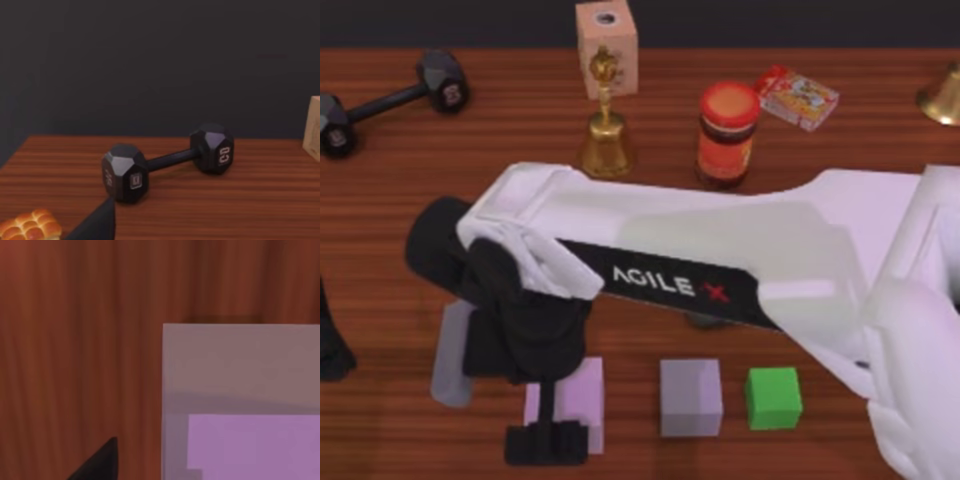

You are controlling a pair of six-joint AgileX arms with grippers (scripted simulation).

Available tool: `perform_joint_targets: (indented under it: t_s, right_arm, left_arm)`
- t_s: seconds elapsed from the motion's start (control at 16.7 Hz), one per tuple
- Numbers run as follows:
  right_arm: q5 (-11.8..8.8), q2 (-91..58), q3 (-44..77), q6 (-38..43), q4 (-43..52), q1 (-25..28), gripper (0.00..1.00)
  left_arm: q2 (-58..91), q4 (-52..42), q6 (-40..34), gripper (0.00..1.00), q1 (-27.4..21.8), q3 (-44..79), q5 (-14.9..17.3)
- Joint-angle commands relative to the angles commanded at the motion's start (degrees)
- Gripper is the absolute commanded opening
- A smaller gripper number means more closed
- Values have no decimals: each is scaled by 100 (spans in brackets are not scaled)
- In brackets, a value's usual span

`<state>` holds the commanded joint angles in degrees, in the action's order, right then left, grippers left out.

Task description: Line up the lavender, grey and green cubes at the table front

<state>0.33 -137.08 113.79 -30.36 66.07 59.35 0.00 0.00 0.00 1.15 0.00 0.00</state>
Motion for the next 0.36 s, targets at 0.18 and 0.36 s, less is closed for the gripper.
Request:
perform_joint_targets:
  t_s: [0.18, 0.36]
  right_arm:
    - [-5, 119, 526, 21, 719, -4, 100]
    - [-6, 182, 748, 20, 961, 3, 100]
  left_arm:
    - [0, 0, 0, 100, 0, 0, 0]
    - [0, 0, 0, 100, 0, 0, 0]
